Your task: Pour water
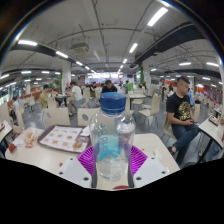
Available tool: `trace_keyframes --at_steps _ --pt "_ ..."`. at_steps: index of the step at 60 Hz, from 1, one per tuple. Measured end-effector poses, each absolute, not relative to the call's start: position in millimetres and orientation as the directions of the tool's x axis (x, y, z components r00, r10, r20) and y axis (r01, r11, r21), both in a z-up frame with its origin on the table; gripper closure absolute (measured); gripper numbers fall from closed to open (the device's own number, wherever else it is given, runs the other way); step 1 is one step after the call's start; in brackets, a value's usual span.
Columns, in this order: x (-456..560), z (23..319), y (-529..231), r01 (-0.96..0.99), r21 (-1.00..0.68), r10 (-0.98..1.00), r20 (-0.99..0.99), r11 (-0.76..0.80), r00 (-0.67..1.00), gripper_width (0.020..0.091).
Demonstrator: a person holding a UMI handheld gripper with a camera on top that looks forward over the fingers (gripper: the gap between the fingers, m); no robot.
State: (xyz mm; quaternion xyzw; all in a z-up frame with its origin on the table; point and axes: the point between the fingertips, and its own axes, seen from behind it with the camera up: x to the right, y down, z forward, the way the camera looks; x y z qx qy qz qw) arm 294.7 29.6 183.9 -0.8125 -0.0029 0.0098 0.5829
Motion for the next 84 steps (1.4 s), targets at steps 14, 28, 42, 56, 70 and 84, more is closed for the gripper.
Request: trace_keyframes --at_steps 14,28,42,56,70,84 --pt "321 83 3 0.057 -0.899 -0.002 0.064 -0.434 0.998 0.0697" --pt "332 62 -3 -0.004 -0.901 -0.058 0.024 -0.434 0.998 0.069" --pt "334 55 -5 0.026 -0.869 -0.074 0.072 -0.493 0.995 0.0465" --pt "336 79 -53 0.009 -0.811 -0.129 0.104 -0.585 0.986 0.0258" --pt "285 122 -137 -0.047 -0.758 -0.168 0.083 -0.651 0.982 0.0253" --pt "229 164 -191 -0.077 -0.756 -0.195 0.068 -0.65 0.978 0.0254"
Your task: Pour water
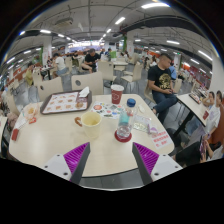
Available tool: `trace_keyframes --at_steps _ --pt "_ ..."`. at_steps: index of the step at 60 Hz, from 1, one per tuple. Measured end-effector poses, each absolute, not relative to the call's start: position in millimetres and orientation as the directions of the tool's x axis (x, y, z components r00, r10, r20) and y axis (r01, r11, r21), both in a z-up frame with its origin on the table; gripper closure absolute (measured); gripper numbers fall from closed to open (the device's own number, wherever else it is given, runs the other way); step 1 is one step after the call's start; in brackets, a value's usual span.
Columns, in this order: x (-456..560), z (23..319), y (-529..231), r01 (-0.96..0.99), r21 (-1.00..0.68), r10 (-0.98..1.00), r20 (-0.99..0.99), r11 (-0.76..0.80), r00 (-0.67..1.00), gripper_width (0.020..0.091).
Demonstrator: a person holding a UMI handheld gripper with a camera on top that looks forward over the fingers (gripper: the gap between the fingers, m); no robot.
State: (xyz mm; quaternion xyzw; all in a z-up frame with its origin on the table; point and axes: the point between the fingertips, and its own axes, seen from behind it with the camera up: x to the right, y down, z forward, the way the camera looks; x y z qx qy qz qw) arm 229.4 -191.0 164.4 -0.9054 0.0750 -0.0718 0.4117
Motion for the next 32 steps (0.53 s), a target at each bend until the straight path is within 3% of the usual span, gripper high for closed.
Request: trace_keyframes --at_steps 11,32 --pt "193 181 -205 -0.071 -0.767 -0.167 0.048 -0.638 0.985 0.0254" --pt "172 185 -213 -0.025 -0.766 -0.132 0.079 -0.643 0.988 0.0257"
